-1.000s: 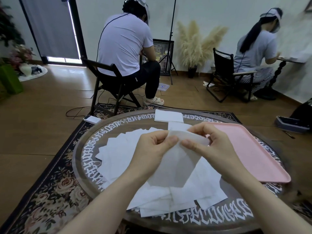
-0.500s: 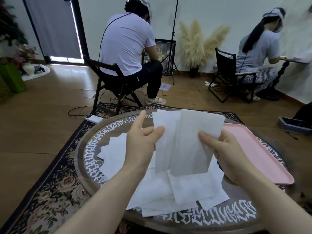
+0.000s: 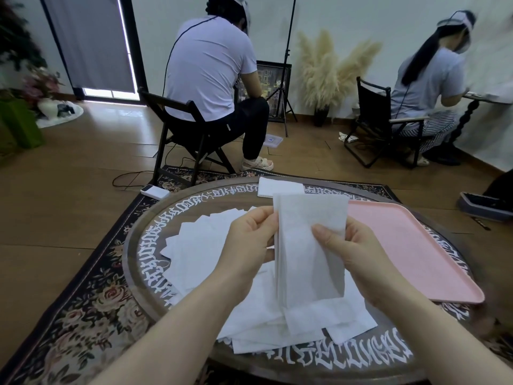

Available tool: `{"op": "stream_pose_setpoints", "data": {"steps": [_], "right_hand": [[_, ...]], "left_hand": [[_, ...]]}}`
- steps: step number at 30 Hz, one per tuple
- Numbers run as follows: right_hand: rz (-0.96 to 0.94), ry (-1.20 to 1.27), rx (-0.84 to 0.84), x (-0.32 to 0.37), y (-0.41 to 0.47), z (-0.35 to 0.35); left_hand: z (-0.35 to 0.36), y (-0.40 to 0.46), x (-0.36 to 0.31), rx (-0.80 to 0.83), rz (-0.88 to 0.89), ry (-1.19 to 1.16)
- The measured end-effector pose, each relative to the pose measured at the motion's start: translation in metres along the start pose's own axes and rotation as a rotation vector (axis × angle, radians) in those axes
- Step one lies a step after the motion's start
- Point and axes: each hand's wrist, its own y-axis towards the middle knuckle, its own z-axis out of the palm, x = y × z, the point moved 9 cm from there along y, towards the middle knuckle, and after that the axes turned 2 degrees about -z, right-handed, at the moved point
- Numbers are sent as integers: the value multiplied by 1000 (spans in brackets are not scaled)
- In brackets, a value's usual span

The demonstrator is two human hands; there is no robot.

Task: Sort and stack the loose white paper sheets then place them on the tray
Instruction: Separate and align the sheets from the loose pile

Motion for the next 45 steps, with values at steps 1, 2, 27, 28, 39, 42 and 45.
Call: {"op": "stream_pose_setpoints", "data": {"steps": [1, 2, 27, 28, 39, 42, 45], "right_hand": [[1, -8, -1, 0, 0, 0], [2, -16, -2, -1, 0, 0], [13, -29, -32, -4, -2, 2], [6, -26, -18, -3, -3, 4], [123, -212, 69, -12, -5, 16], [188, -231, 196, -26, -11, 32], [224, -250, 196, -33, -11, 33]], "left_hand": [[1, 0, 0, 13, -2, 0], [3, 0, 0, 24, -3, 1], [9, -5, -5, 60, 76, 10], [8, -7, -7, 34, 108, 18], [-16, 1, 8, -222, 10, -196], [-22, 2, 17, -283, -44, -259], [-27, 1, 23, -319, -64, -266]]}}
